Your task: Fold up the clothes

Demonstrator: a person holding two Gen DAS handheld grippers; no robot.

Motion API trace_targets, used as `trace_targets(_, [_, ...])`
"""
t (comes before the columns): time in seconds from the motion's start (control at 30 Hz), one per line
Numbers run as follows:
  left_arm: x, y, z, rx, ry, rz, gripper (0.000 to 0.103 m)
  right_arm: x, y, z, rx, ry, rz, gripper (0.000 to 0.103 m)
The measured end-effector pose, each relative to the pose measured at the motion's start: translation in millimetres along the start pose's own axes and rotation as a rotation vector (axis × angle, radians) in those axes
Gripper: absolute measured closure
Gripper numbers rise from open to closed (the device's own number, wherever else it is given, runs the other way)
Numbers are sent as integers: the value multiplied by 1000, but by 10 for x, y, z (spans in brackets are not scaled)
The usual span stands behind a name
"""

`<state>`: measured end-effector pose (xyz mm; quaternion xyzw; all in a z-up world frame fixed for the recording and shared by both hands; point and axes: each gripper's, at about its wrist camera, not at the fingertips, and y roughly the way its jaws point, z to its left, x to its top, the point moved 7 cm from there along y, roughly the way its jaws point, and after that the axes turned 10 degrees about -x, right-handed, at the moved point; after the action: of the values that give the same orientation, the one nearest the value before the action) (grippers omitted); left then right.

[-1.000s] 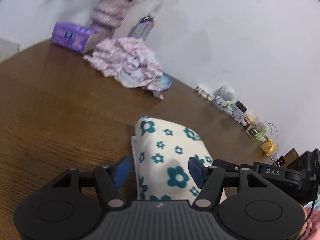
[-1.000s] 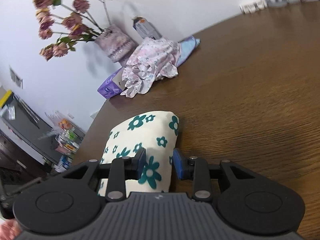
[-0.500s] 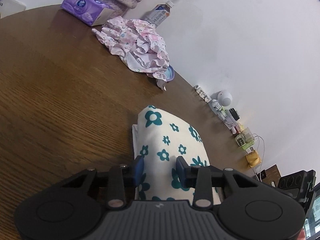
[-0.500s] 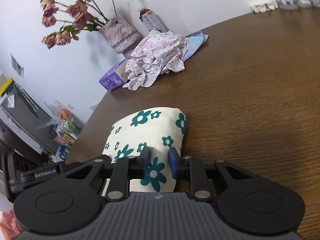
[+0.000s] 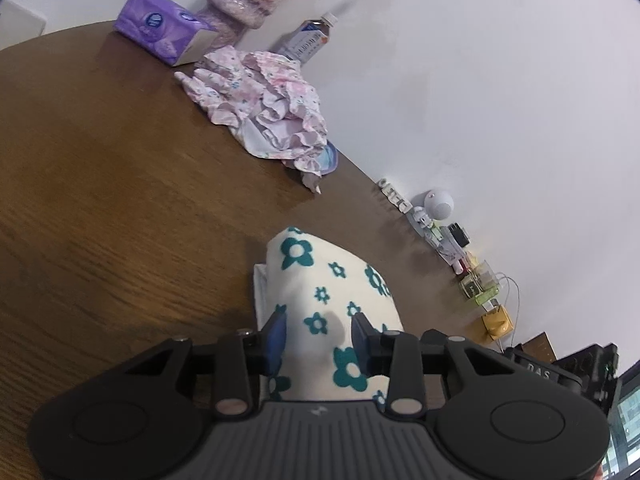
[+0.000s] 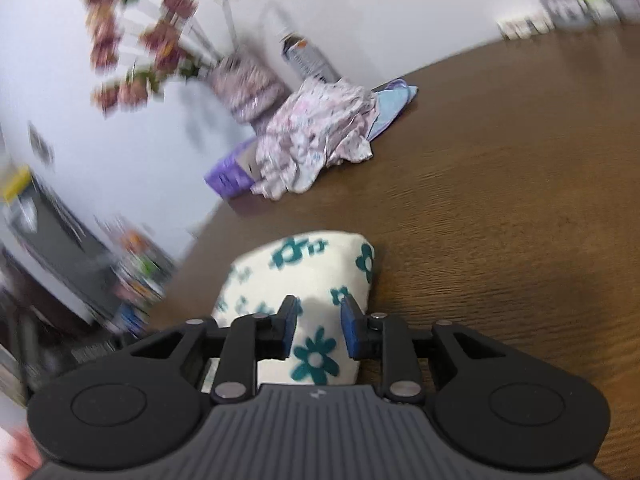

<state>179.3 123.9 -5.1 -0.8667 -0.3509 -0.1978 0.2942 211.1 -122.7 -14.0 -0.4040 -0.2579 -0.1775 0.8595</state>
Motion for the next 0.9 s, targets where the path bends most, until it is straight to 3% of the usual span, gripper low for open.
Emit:
trace_targets(0.07, [6, 35, -23, 2, 9, 9, 60, 20, 35, -41, -3, 23, 22, 72])
trace_targets(0.23, [-14, 51, -12, 6, 7, 12, 59, -28, 228, -43, -17, 31, 87, 72])
trace_targets(0.37, [-23, 54, 13, 10, 1, 16, 59, -52, 232, 16, -36, -1, 76, 84])
trace_targets(0.5, [-24, 52, 13, 9, 2, 16, 59, -90, 225, 63, -60, -34, 58, 88])
trace_targets(0.63, [-17, 39, 19, 4, -1, 14, 59, -59, 207, 72, -62, -28, 62, 84])
trace_targets(0.7, [-12, 35, 14, 4, 0, 14, 59, 37, 176, 17, -25, 30, 48, 76])
trace_targets(0.9, [21, 37, -9, -3, 7, 11, 58, 189, 311, -82, -11, 101, 84, 74])
